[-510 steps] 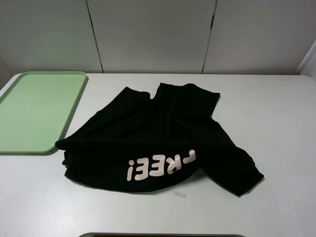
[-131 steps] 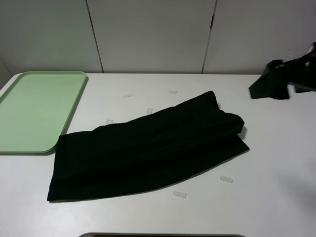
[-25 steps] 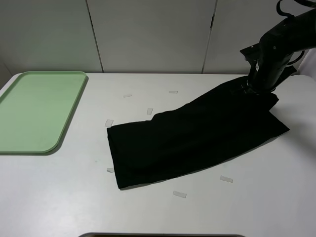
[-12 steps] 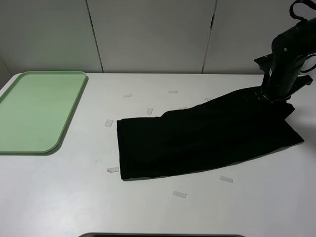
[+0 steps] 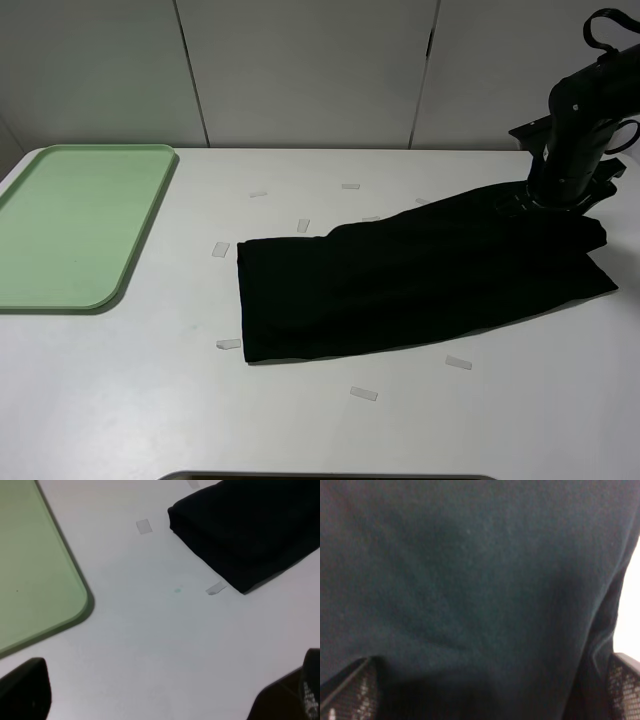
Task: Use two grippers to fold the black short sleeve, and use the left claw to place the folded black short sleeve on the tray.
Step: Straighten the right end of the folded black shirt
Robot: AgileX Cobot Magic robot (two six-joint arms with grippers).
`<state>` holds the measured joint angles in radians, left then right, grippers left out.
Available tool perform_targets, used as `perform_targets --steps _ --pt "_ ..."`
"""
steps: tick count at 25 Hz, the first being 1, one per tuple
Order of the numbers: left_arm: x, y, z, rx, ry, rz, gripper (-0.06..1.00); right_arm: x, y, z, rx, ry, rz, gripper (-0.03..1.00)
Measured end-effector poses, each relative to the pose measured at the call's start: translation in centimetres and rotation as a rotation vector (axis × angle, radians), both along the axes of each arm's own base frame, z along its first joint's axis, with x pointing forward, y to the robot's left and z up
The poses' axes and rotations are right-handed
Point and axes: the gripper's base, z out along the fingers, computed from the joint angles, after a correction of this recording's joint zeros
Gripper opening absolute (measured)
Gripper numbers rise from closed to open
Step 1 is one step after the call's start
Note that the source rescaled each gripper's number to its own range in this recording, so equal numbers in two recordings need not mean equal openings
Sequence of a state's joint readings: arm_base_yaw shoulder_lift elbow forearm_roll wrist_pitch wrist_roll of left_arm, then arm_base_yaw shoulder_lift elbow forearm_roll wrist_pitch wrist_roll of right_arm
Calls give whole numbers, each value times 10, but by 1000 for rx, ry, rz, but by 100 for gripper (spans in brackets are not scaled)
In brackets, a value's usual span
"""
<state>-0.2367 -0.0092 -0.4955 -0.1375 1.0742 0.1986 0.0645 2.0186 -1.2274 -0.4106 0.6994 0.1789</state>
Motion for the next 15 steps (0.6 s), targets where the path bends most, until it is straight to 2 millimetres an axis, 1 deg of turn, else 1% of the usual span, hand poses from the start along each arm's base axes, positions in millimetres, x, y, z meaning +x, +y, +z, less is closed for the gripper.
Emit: perform_targets --steps 3,6,9,11,15 --pt "0 0 0 0 0 0 100 2 -4 0 9 -16 -9 100" --pt "0 0 0 0 0 0 100 7 -16 5 1 -47 -27 100" --pt "0 0 0 -1 0 0 100 16 -35 14 -11 -91 -60 100" --pt "0 0 0 -1 0 0 100 20 -51 20 0 -120 -105 100" --pt "0 0 0 -1 0 0 100 20 -81 26 93 -151 -205 100"
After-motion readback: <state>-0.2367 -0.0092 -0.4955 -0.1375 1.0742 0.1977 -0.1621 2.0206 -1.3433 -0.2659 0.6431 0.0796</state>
